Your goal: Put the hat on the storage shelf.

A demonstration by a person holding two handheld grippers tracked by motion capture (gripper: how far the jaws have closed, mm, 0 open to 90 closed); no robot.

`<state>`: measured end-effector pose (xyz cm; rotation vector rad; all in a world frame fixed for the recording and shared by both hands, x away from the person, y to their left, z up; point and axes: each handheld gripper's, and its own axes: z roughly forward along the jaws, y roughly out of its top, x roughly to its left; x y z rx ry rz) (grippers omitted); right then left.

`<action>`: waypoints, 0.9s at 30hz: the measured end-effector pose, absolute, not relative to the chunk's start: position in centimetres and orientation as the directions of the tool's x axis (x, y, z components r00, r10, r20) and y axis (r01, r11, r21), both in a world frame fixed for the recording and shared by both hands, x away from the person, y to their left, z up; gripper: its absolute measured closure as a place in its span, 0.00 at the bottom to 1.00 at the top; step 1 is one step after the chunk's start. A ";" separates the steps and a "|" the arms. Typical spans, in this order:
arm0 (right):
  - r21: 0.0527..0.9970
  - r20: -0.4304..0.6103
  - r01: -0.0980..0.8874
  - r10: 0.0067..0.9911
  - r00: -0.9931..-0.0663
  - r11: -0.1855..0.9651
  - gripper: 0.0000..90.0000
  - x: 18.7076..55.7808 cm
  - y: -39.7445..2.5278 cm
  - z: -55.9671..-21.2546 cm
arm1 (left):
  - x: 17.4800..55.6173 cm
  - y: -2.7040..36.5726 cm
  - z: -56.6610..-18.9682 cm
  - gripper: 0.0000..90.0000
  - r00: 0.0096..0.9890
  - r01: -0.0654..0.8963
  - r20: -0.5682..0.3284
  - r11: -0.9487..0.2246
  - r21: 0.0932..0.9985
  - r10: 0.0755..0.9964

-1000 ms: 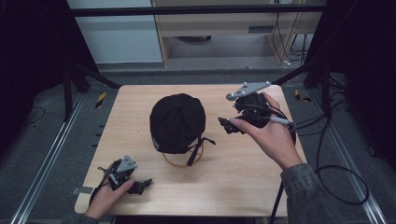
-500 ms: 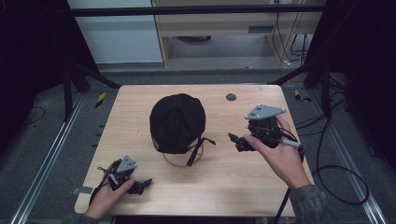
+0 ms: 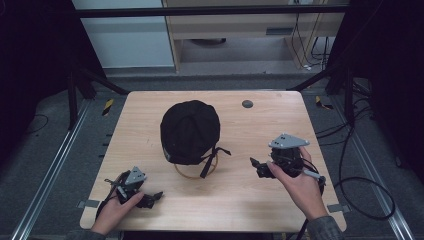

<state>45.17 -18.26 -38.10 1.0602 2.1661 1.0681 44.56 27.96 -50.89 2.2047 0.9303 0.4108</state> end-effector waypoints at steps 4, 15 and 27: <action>0.813 -0.073 0.443 0.820 -0.568 0.378 0.10 45.2 -18.6 -39.5 | 44.6 28.0 -50.9 0.00 0.692 0.500 0.019 -0.498 0.708 0.722; 0.776 -0.032 0.500 0.815 -0.578 0.385 0.11 45.3 -18.8 -43.9 | 44.6 28.0 -50.9 0.00 0.692 0.500 0.019 -0.498 0.708 0.722; 0.739 0.028 0.583 0.850 -0.526 0.337 0.09 46.5 -18.4 -47.5 | 44.6 28.0 -50.9 0.00 0.692 0.500 0.019 -0.498 0.708 0.722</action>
